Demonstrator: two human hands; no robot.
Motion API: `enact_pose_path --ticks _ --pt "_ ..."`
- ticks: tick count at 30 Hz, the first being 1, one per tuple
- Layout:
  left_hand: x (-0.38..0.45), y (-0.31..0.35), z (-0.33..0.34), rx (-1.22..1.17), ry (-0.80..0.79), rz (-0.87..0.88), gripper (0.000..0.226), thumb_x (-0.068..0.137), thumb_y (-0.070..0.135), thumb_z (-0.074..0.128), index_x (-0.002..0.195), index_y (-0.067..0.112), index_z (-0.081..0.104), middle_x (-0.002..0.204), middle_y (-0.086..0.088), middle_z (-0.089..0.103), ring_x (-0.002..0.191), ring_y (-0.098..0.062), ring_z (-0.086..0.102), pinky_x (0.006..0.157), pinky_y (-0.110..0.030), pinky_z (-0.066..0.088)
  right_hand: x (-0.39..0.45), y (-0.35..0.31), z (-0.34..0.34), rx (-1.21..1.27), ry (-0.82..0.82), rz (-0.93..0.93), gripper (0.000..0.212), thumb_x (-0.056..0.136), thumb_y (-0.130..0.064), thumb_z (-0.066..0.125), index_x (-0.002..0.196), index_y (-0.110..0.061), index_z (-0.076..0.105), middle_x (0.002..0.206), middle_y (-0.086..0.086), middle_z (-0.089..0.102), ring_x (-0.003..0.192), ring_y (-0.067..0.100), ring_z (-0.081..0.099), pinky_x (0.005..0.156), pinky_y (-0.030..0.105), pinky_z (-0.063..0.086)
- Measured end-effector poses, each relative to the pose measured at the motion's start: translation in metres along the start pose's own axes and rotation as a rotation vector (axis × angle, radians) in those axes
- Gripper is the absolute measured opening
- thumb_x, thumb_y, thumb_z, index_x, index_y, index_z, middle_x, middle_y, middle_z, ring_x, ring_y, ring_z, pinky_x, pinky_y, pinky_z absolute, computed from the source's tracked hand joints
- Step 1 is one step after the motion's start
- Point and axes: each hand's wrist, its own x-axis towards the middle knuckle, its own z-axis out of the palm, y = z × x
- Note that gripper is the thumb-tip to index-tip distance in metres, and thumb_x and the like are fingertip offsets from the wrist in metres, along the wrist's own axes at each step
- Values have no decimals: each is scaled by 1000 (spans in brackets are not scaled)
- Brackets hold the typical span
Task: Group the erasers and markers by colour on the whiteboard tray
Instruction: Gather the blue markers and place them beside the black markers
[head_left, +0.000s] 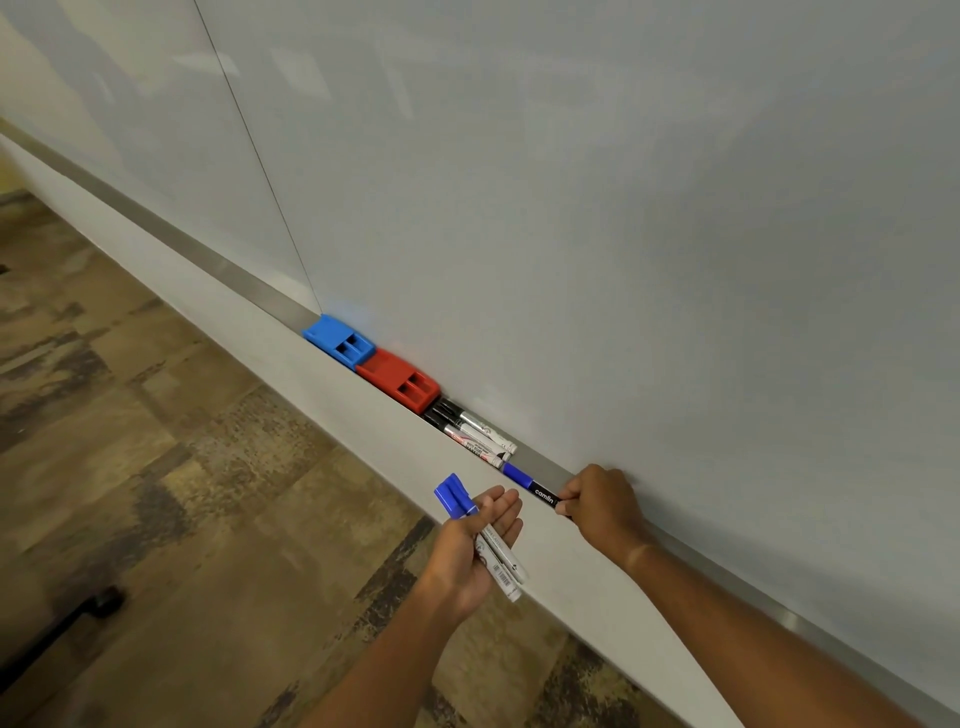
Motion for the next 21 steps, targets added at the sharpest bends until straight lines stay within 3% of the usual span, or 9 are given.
enact_pose_path --ticks 2,4,7,10,14,17,21 --pt "0 0 2 -6 -4 0 30 101 6 36 122 3 57 121 -14 68 112 -25 65 92 -36 50 -3 -2 1 32 50 -15 20 86 -19 68 76 -1 71 73 12 72 69 24 68 64 34 59" --pt "0 0 3 -7 -13 -1 31 101 7 36 124 3 55 122 -15 68 114 -25 64 93 -36 49 -10 -10 0 123 94 -61 15 85 -21 71 74 -11 73 71 -3 72 62 7 65 59 20 56" --pt "0 0 6 -39 -39 -22 31 100 8 38 126 0 53 124 -19 66 114 -32 64 93 -39 50 -22 -25 2 321 -86 -165 5 81 -24 74 83 -20 76 69 -14 69 64 -4 65 58 6 46" --pt "-1 -2 11 -52 -64 -27 31 99 10 42 125 -1 54 122 -20 66 103 -33 69 77 -40 58 -32 -32 10 498 -283 -154 13 80 -23 75 92 -20 75 81 -7 75 76 1 70 70 16 56" --pt "-1 -6 14 -39 -100 -25 32 98 12 43 125 0 56 124 -19 66 99 -31 71 71 -38 59 -36 -33 14 633 -272 -87 14 82 -16 73 96 -18 74 85 -4 76 81 7 72 78 29 59" --pt "0 -6 15 -31 -110 -11 34 94 11 48 124 -1 57 124 -19 66 105 -32 69 75 -39 59 -36 -32 15 628 -254 -77 12 83 -19 73 95 -20 75 83 -6 76 80 6 72 79 29 59" --pt "2 -5 15 -46 -102 0 38 85 10 56 120 -4 58 121 -23 66 99 -31 70 72 -34 59 -33 -34 12 491 -158 -110 16 82 -21 74 97 -19 75 85 -7 76 75 0 70 77 23 59"
